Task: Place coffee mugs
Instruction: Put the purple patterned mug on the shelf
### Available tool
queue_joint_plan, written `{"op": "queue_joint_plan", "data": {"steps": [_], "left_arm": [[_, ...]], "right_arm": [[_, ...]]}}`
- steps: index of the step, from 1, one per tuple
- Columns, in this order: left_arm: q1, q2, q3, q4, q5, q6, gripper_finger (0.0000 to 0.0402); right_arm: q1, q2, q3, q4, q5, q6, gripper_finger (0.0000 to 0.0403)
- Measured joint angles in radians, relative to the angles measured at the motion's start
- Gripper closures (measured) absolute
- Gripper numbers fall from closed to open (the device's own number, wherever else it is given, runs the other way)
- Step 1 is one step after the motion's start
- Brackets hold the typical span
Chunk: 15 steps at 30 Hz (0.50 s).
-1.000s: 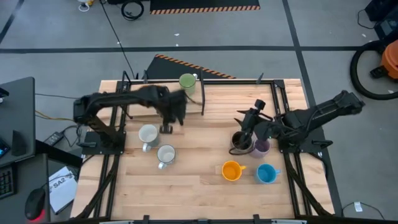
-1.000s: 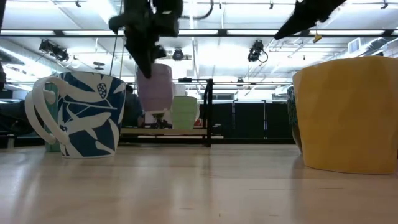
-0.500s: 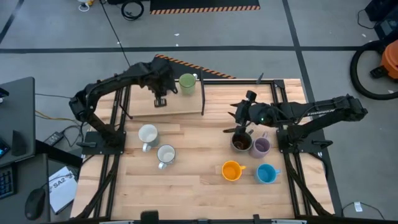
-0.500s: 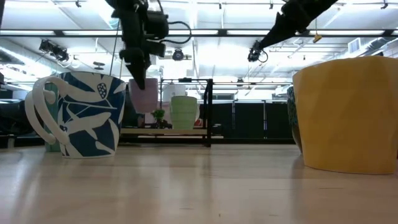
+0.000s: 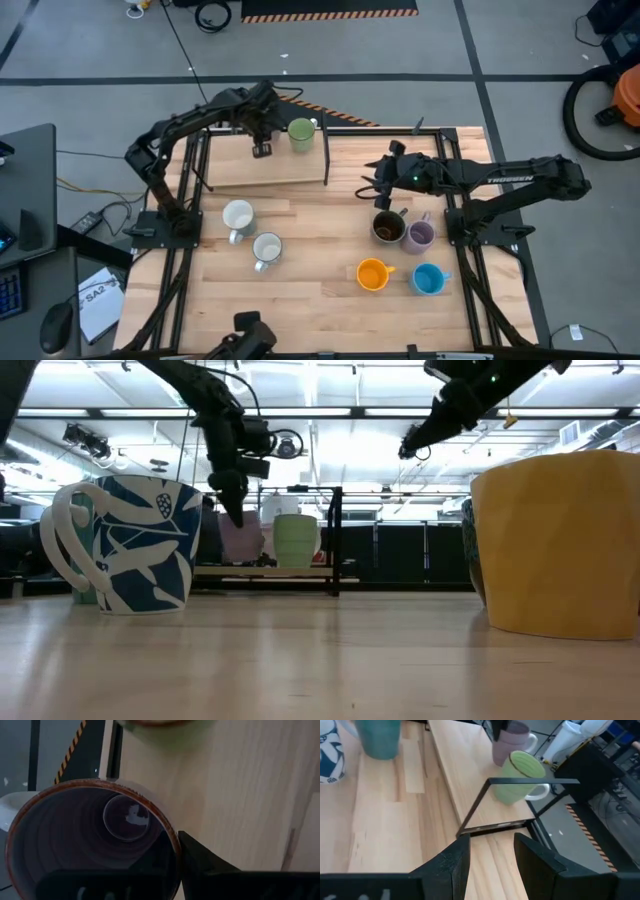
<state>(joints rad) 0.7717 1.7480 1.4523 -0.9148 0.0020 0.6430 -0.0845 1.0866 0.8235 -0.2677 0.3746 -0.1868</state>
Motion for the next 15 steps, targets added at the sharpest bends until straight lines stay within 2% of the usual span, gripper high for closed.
{"op": "queue_joint_plan", "data": {"steps": [5, 9, 15], "left_arm": [[-0.015, 0.041, 0.06, -0.001, 0.007, 0.003, 0.0379], [-0.012, 0.08, 0.1, -0.013, 0.044, 0.004, 0.0379], [-0.011, 0.134, 0.151, -0.063, 0.045, -0.004, 0.0379]], "right_arm": [[-0.011, 0.001, -0.01, 0.025, -0.059, -0.001, 0.0245], [-0.01, 0.001, -0.01, 0.028, -0.063, -0.012, 0.0245], [-0.01, 0.001, -0.01, 0.029, -0.063, -0.015, 0.0245]]}}
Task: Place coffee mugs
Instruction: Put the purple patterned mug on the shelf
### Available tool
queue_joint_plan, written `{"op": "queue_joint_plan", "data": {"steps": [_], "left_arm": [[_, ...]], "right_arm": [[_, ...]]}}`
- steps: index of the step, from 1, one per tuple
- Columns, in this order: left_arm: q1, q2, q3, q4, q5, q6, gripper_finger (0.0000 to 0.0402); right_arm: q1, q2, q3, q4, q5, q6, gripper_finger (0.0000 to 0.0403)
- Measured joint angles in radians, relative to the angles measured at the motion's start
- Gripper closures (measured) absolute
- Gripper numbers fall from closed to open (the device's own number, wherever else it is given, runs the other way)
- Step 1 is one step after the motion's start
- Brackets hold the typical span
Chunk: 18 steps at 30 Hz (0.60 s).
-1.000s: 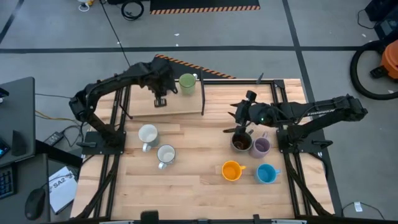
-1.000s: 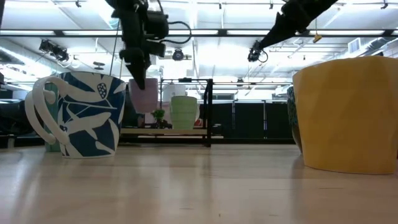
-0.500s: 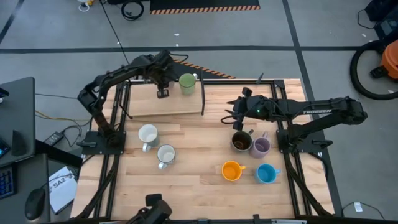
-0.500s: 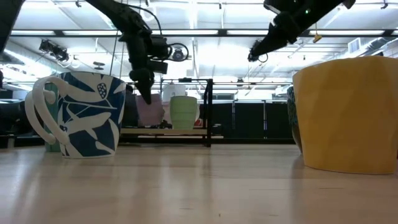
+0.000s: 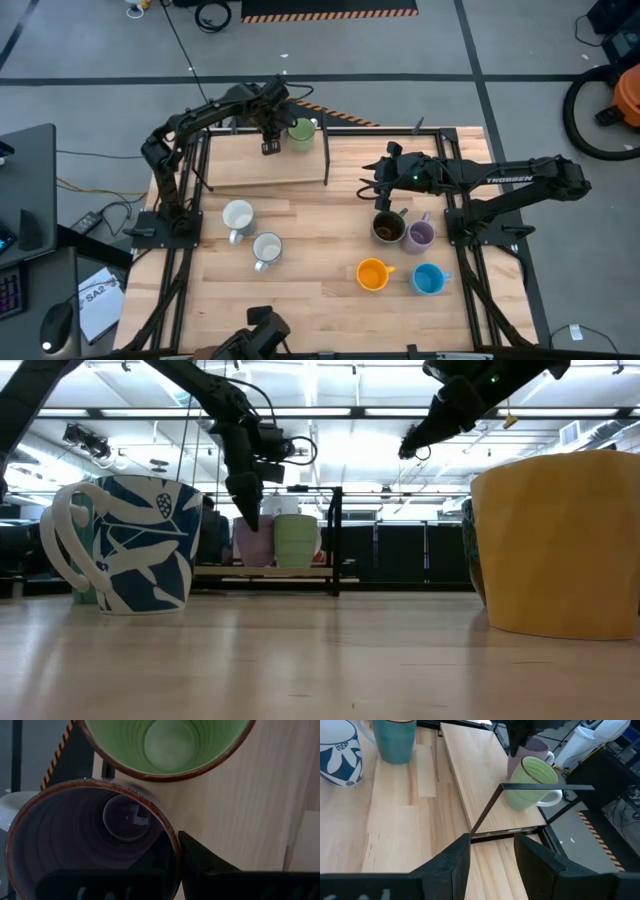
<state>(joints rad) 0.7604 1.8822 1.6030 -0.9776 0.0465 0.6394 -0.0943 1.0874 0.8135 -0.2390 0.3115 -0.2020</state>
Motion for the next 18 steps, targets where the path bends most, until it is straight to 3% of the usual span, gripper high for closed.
{"op": "queue_joint_plan", "data": {"steps": [18], "left_arm": [[-0.012, 0.016, 0.01, -0.009, 0.054, -0.052, 0.0379]], "right_arm": [[0.0, 0.0, 0.0, 0.016, -0.022, 0.0, 0.0245]]}}
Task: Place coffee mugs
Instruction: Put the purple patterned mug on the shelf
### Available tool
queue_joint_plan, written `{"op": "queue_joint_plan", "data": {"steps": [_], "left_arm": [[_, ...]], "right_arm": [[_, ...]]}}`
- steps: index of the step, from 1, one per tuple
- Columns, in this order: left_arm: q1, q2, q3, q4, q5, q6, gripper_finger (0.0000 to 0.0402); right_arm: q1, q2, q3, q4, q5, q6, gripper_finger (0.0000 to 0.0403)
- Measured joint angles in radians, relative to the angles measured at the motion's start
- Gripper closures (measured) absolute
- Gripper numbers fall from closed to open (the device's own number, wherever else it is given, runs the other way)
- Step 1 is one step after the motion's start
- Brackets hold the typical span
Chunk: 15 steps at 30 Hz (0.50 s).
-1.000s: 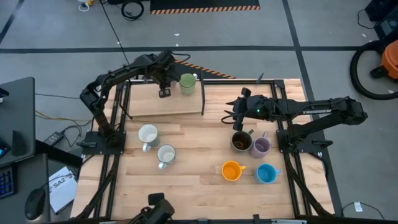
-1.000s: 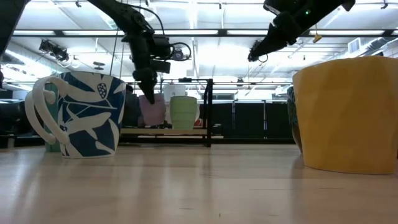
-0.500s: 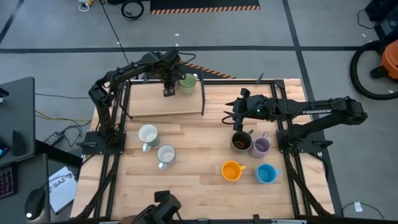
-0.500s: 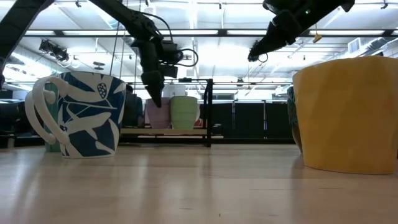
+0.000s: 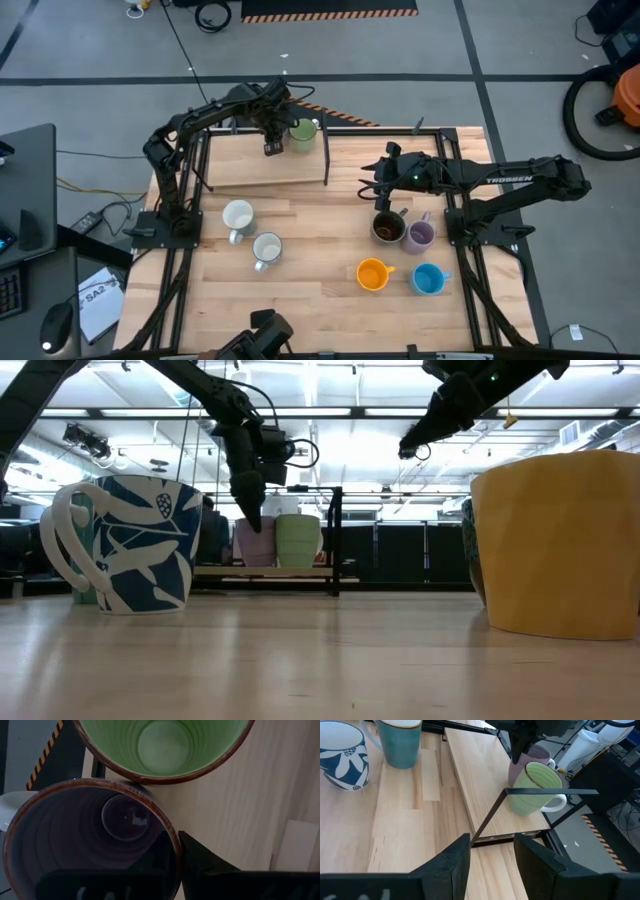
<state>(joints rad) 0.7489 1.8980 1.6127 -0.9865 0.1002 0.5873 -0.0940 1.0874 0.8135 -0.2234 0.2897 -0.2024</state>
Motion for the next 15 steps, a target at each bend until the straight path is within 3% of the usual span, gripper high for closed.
{"op": "queue_joint_plan", "data": {"steps": [15], "left_arm": [[-0.001, 0.002, 0.037, -0.074, -0.017, 0.007, 0.0379]], "right_arm": [[0.0, 0.0, 0.0, 0.006, -0.007, 0.004, 0.0245]]}}
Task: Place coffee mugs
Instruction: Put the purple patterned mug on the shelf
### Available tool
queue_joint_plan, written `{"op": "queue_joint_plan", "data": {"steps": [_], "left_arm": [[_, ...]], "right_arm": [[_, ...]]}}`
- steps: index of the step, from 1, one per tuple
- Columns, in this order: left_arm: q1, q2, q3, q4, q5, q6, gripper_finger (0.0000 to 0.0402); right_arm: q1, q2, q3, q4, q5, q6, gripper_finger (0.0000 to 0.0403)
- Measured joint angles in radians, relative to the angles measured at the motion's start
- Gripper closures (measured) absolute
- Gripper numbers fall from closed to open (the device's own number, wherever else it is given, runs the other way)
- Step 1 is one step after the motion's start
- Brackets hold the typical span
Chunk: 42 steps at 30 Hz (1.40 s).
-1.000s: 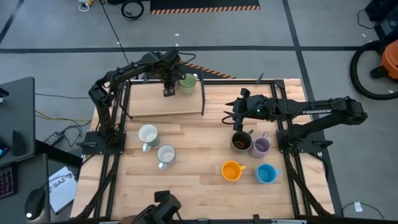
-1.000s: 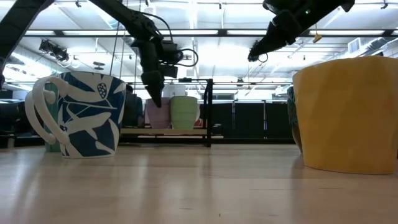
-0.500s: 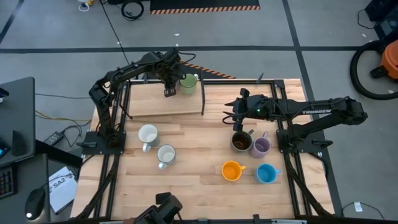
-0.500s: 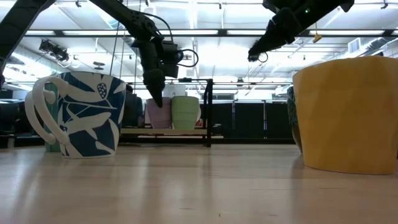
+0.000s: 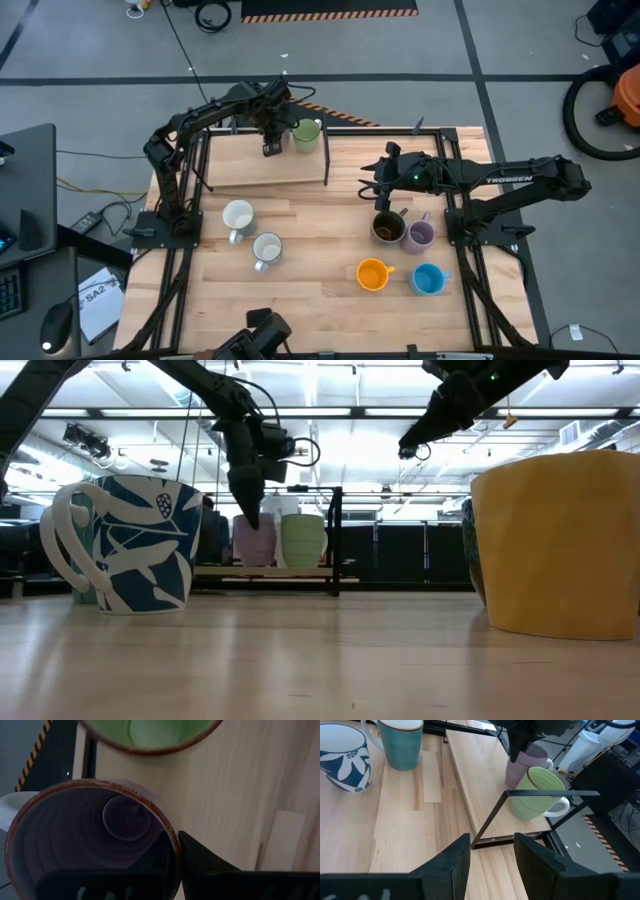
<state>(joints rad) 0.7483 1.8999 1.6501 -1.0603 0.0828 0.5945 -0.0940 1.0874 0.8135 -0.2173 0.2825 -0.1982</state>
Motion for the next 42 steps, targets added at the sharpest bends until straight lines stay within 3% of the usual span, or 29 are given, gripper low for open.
{"op": "queue_joint_plan", "data": {"steps": [27, 42], "left_arm": [[0.0, 0.036, 0.002, 0.026, -0.009, 0.033, 0.0362], [0.011, 0.042, 0.055, -0.052, 0.051, 0.015, 0.0368]], "right_arm": [[0.0, 0.0, 0.0, 0.006, -0.024, 0.004, 0.0245], [0.0, 0.0, 0.0, 0.006, -0.024, 0.003, 0.0245]]}}
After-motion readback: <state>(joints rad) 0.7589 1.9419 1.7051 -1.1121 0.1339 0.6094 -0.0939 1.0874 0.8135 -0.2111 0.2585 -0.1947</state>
